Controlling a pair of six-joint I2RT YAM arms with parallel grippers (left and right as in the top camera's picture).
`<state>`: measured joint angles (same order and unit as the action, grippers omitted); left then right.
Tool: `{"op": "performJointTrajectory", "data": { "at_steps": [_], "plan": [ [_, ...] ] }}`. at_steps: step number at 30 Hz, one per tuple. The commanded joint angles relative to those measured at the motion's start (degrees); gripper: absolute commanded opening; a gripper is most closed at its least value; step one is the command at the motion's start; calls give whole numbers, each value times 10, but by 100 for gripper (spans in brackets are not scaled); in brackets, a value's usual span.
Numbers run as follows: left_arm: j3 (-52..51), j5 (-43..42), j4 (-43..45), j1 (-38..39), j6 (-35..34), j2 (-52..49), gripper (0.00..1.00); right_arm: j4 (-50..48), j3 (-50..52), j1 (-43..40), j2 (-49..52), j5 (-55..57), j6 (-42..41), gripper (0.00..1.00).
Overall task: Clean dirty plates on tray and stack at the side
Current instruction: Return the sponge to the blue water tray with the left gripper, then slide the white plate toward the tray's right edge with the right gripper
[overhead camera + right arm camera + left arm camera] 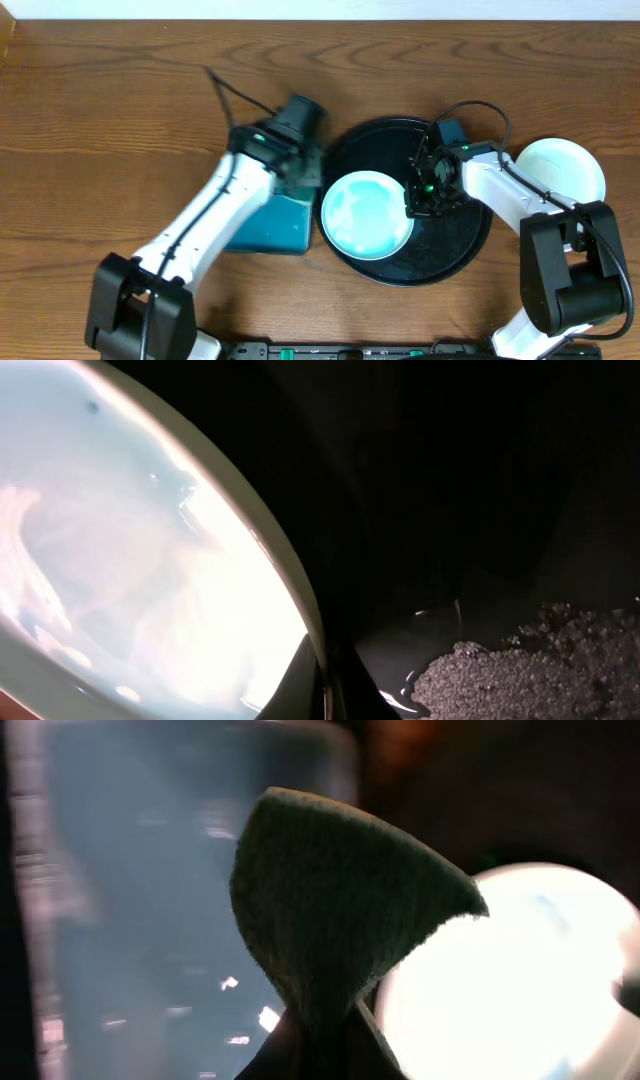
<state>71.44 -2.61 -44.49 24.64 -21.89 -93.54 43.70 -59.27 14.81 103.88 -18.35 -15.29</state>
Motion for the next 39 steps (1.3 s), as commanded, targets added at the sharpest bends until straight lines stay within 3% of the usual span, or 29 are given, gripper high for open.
{"op": "performJointTrajectory", "data": {
  "at_steps": [1,10,19,31,39],
  "plan": [
    [-6,4,-18,-52,16,10,7,-4,3,3,0,-3,1,1],
    [-34,2,-31,-90,16,10,7,-5,2,-8,0,-112,1,1],
    [-36,2,-33,-90,15,10,8,1,2,-110,-1,-209,21,1],
    [-36,2,-33,-90,15,10,7,80,2,-108,-2,-149,53,1],
    [-36,2,-33,-90,15,10,7,30,-30,-145,-2,-134,20,1]
  ]
}}
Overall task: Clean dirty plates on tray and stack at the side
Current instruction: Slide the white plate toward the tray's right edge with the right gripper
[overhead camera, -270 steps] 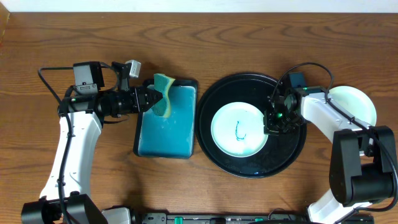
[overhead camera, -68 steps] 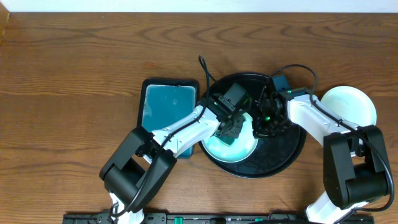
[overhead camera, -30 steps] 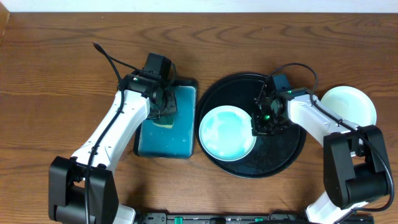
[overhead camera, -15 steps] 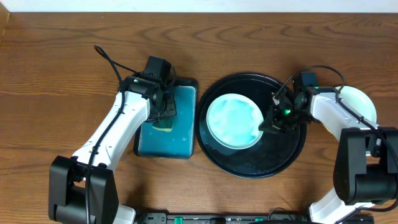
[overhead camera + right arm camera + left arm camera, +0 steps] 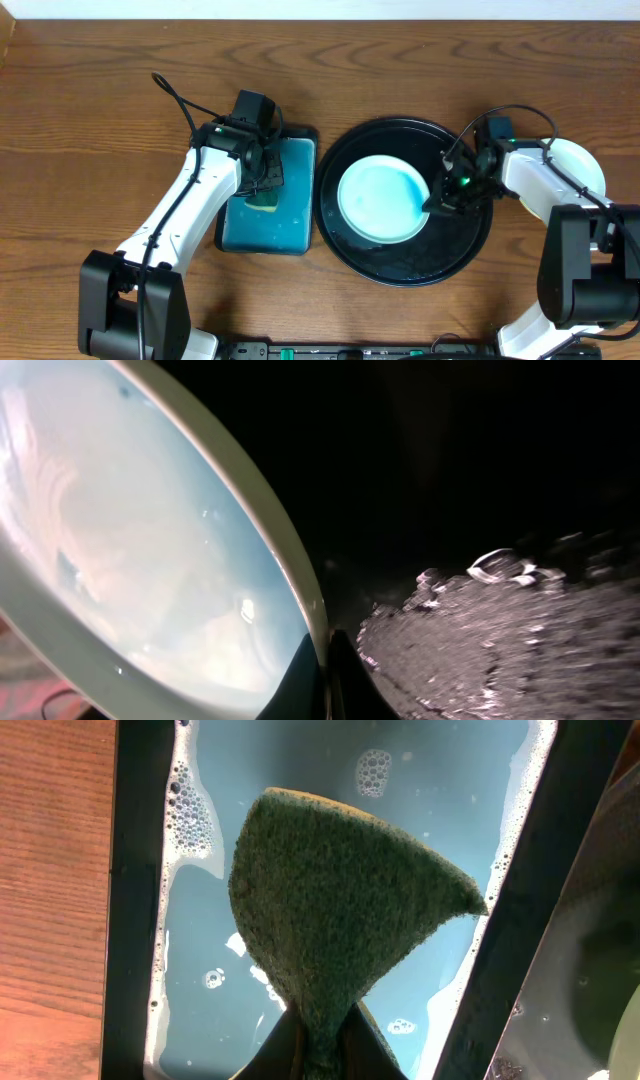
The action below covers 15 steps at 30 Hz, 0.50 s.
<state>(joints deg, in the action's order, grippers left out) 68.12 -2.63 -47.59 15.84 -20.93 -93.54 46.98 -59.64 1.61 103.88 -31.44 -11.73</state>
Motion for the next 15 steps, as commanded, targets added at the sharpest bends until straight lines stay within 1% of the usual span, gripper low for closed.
{"op": "performJointTrajectory", "data": {
  "at_steps": [1,4,6,8,10,15],
  "plan": [
    [-3,3,-2,-2,6,10,7,-2,-28,-13,-2,-3,-15,1],
    [-3,2,-2,-2,6,10,7,24,-28,-8,-2,0,-14,1],
    [-3,3,-2,-2,6,10,7,70,-28,2,-2,11,3,1],
    [-3,2,-2,-2,6,10,7,121,-28,13,-2,62,2,1],
    [-3,3,-2,-2,6,10,7,144,-28,19,-2,95,2,1],
    [-3,2,-2,-2,6,10,7,106,-45,16,-2,112,0,1]
  ]
}}
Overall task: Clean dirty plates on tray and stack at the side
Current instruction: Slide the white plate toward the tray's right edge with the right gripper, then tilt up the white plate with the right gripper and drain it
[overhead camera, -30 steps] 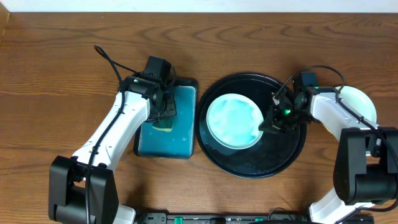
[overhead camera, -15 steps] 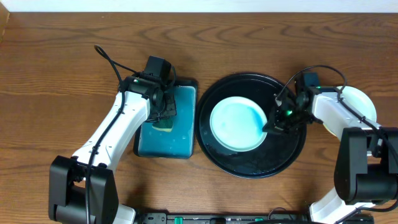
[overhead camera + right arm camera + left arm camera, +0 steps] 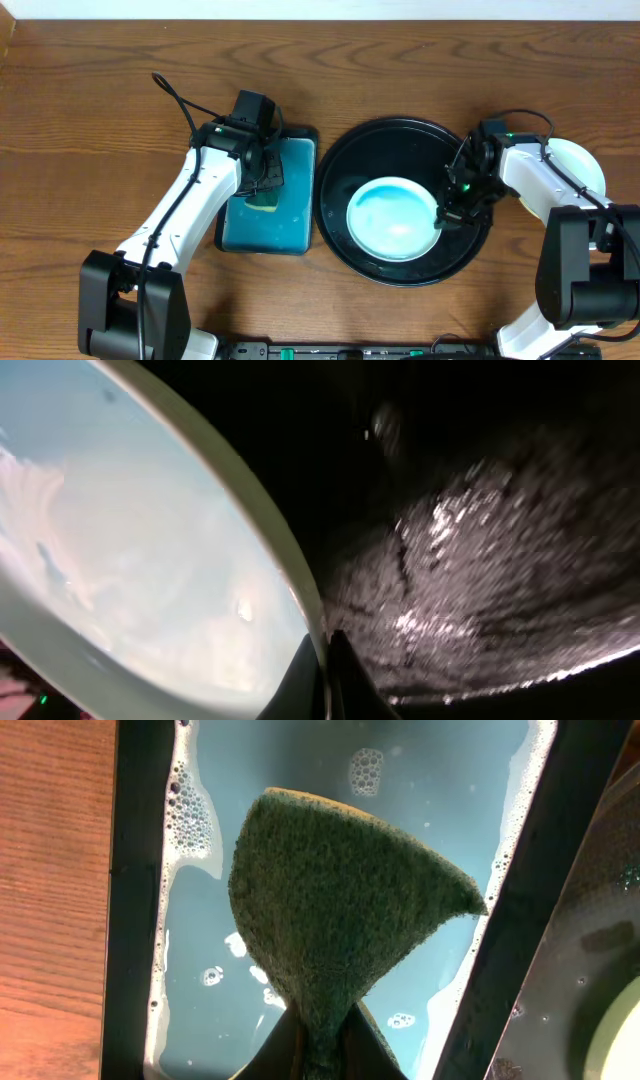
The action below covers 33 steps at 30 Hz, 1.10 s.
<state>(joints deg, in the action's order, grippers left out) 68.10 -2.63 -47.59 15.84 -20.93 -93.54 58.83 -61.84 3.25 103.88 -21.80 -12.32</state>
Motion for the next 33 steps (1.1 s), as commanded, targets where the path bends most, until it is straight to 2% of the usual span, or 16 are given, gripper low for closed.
{"op": "performJointTrajectory", "data": {
  "at_steps": [1,6,11,16,23,33],
  "plan": [
    [-3,2,-1,-2,8,10,7,-12,-40,0,-3,17,9,1],
    [-3,2,-1,-2,20,10,7,12,-119,0,-16,35,13,1],
    [-3,3,1,-2,23,10,7,57,-183,5,-47,154,12,1],
    [-4,1,9,-2,30,1,7,72,-186,35,-102,295,-5,1],
    [-4,-13,21,-2,59,-39,8,63,-186,98,-162,414,-9,1],
    [-4,-13,68,-2,61,-112,7,52,-186,224,-168,611,-9,1]
  ]
}}
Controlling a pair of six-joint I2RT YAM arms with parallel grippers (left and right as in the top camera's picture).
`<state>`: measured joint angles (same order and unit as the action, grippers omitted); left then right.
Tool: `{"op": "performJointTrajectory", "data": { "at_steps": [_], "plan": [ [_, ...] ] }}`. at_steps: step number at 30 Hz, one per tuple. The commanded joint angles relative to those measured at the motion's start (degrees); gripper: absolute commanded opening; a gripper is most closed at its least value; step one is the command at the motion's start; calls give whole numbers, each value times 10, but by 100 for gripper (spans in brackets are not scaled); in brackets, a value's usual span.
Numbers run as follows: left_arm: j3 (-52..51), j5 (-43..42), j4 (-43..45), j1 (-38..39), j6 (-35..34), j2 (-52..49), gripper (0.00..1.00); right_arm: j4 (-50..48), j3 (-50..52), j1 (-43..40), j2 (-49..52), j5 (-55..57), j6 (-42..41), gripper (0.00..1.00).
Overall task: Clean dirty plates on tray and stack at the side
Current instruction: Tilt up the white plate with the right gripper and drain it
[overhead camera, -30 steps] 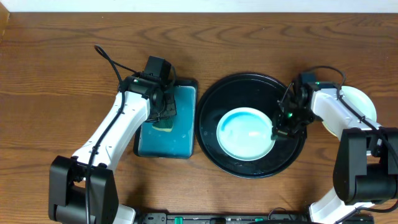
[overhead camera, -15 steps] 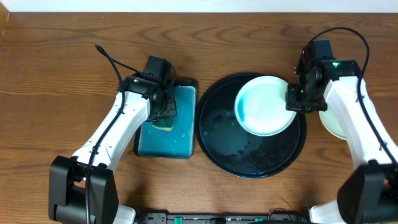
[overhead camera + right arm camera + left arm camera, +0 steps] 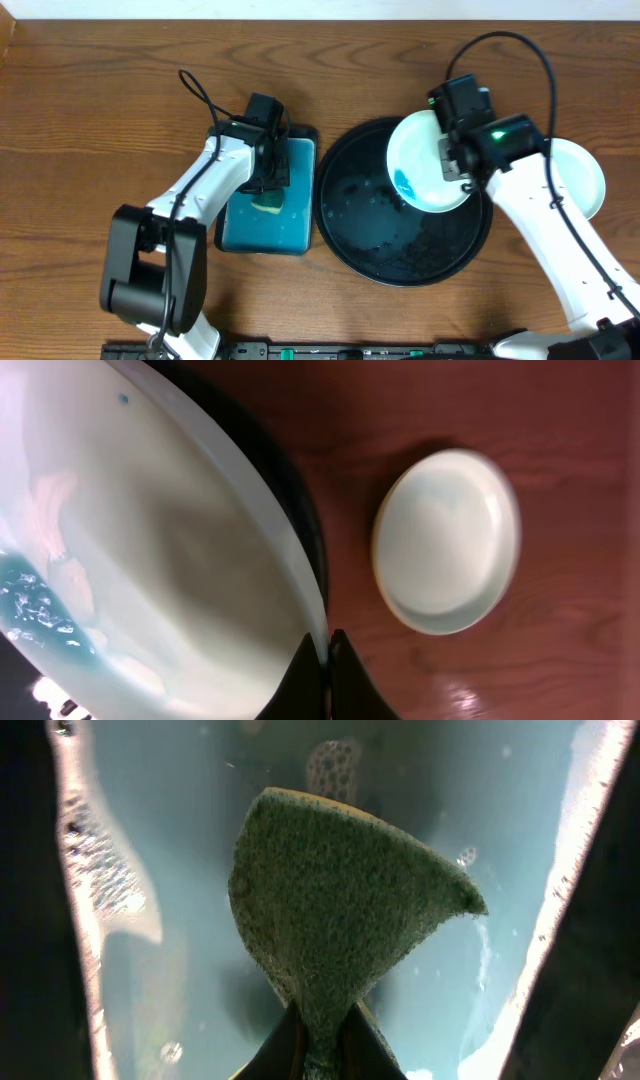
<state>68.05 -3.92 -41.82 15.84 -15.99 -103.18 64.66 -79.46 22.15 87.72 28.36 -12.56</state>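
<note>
My right gripper (image 3: 325,660) is shut on the rim of a white plate (image 3: 425,160), held tilted above the black round tray (image 3: 400,250), with blue soapy water pooled at its low edge (image 3: 40,610). A second white plate (image 3: 585,170) lies on the wood to the right of the tray (image 3: 448,540). My left gripper (image 3: 322,1030) is shut on a green sponge (image 3: 345,905), which hangs over the blue soapy water of the dark rectangular basin (image 3: 265,215).
The black tray holds water drops and no other plates. A black cable (image 3: 200,90) trails from the left arm across the wood. Bare wooden table (image 3: 90,150) lies to the left and behind.
My right gripper has lifted the plate off the tray floor and up toward the tray's far right, tilted. The left gripper with the sponge sits lower over the basin water.
First the plate lay on the tray's left half, my right gripper on its rim, the sponge held beside the plate. Then the sponge was over the basin and the plate sat nearer the tray's middle-right. Now the plate hangs tilted above the tray.
</note>
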Motion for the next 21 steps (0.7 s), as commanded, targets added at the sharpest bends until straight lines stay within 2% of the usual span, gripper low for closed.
{"op": "performJointTrajectory", "data": {
  "at_steps": [1,5,6,9,10,17,21],
  "plan": [
    [-3,0,15,-2,12,-19,7,-9,-10,43,-6,123,-7,1],
    [-3,0,24,-2,12,-24,8,-17,-10,82,-6,174,-7,1],
    [-3,0,24,-2,12,-24,12,-19,-10,89,-6,181,-7,1],
    [-3,0,20,-2,12,-24,44,-23,-10,103,-6,194,-7,1],
    [-3,0,18,-2,12,-24,49,-23,-10,104,-6,197,-7,1],
    [-2,0,12,-2,12,11,50,-23,-10,106,-6,206,-7,1],
    [-2,0,7,-2,12,60,55,-23,-10,106,-6,216,-7,1]
  ]
}}
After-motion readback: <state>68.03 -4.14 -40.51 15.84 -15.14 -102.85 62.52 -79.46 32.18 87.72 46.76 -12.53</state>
